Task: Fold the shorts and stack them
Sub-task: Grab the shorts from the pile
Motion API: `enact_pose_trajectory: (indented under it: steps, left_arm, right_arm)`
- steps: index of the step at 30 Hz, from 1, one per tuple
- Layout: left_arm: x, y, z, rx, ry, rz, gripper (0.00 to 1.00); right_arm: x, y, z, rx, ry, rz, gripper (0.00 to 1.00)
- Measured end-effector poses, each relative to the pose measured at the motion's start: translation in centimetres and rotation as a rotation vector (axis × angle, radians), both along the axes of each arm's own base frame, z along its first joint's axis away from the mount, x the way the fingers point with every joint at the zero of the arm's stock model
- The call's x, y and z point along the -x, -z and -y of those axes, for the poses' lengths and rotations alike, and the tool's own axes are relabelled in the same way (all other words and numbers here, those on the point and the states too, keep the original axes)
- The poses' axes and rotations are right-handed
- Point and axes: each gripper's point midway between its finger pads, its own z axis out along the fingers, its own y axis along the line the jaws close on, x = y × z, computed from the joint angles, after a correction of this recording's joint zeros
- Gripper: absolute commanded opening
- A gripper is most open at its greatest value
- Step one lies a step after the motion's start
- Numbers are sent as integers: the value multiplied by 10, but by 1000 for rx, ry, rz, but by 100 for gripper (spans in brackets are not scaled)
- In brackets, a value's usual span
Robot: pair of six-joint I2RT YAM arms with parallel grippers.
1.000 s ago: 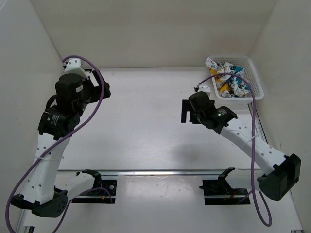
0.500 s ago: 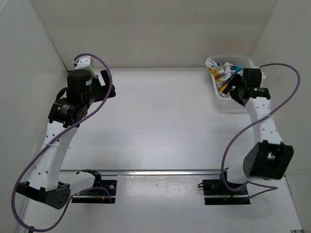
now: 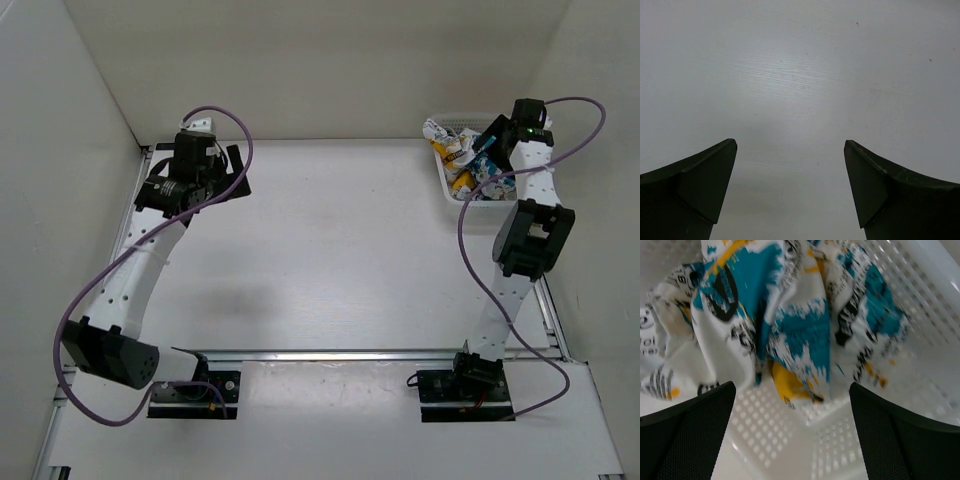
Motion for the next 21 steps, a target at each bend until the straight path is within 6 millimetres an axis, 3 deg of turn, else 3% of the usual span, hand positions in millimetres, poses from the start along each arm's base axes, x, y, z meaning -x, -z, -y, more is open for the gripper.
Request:
enact_pose_trajectory:
  steps: [1, 5, 6, 8, 9, 11, 12, 15, 17, 19, 21]
  left_arm:
    - [-4, 3, 1, -4, -2, -9, 100]
    - [-18, 14, 3, -19, -6, -42, 100]
    - [-21, 16, 4, -26, -7, -48, 100]
    - [-26, 22, 4, -37, -11, -62, 100]
    - [-26, 25, 3, -43, -13, -70, 100]
    - [-28, 28, 3, -49, -15, -78, 100]
    - [-28, 29, 3, -50, -16, -79, 100]
    - [-28, 27, 4, -42, -20, -77, 100]
    - [-30, 21, 7, -26, -19, -65, 100]
    - [-34, 13, 11, -4, -18, -45, 100]
    - [-36, 6, 14, 21, -16, -31, 100]
  right_arm:
    - [-15, 7, 2, -3, -3, 7, 96]
    - [-54, 36, 6, -25, -15, 17, 70]
    - [-59, 45, 6, -36, -14, 14, 48]
    - [-64, 57, 4, -63, -14, 7, 26]
    - [-64, 60, 3, -76, -13, 3, 11]
    - [-64, 58, 0, -97, -10, 8, 0]
    - [-65, 52, -1, -98, -14, 20, 0]
    - [-61, 26, -9, -111, -23, 58, 0]
    - [-49, -7, -19, -123, -38, 93, 0]
    - [-38, -57, -35, -108, -73, 166, 0]
    - [-24, -122, -63, -70, -141, 275, 0]
